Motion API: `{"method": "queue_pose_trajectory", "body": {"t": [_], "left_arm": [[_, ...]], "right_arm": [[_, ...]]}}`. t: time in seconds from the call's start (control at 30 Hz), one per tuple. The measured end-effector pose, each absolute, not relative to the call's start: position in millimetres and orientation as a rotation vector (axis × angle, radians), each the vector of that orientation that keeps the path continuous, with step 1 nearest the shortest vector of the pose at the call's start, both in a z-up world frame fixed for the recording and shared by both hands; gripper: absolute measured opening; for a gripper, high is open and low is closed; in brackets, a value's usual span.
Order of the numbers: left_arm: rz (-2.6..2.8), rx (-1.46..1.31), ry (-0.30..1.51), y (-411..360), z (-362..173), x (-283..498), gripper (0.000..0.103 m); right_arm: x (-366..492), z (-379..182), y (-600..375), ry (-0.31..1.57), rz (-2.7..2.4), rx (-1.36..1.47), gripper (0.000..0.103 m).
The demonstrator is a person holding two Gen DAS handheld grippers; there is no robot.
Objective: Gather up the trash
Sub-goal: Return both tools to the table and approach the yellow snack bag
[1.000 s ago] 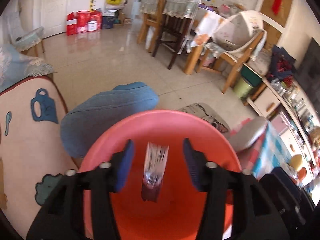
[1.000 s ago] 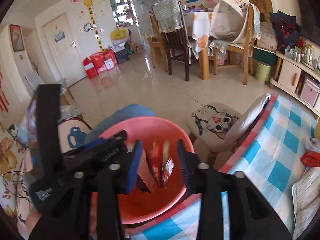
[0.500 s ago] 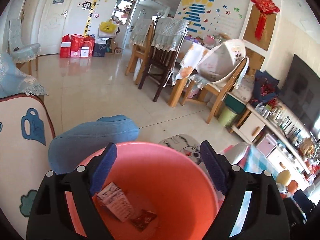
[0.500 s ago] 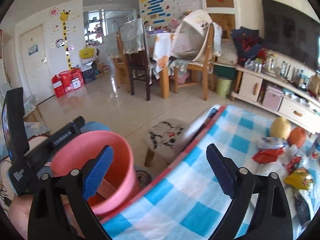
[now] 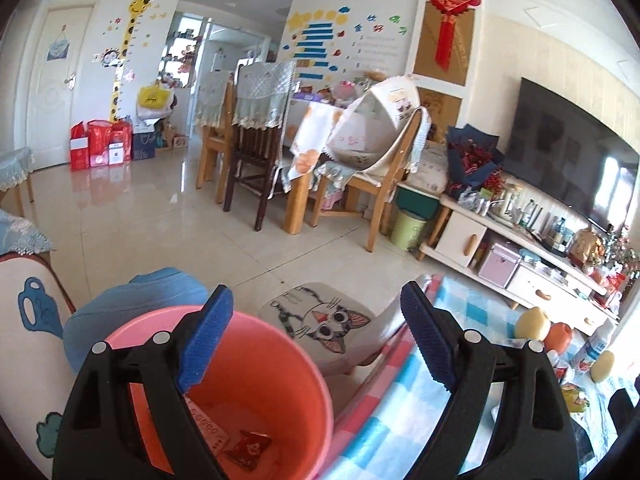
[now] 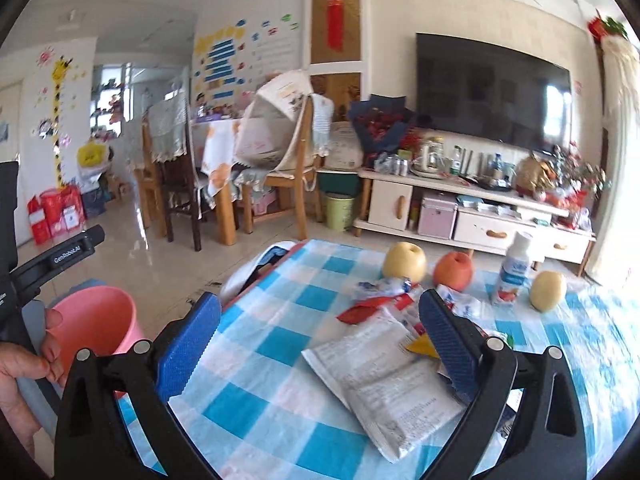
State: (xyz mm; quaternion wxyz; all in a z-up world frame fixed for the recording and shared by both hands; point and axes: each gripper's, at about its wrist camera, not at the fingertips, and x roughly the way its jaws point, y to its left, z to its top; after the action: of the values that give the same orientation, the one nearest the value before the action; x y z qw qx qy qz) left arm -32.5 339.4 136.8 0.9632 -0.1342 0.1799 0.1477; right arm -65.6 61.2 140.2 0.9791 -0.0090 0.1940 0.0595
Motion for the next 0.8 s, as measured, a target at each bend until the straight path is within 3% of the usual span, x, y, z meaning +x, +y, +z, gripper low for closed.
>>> {"method": "queue_pose_trajectory", "body": {"t": [0.8], "left_arm": [[-0.039, -0.047, 0.515, 175.6, 105.9, 4.4, 0.086]], "right_arm": [[-46.0, 100.3, -124.3, 0.522, -0.023, 0.249, 0.098]]}}
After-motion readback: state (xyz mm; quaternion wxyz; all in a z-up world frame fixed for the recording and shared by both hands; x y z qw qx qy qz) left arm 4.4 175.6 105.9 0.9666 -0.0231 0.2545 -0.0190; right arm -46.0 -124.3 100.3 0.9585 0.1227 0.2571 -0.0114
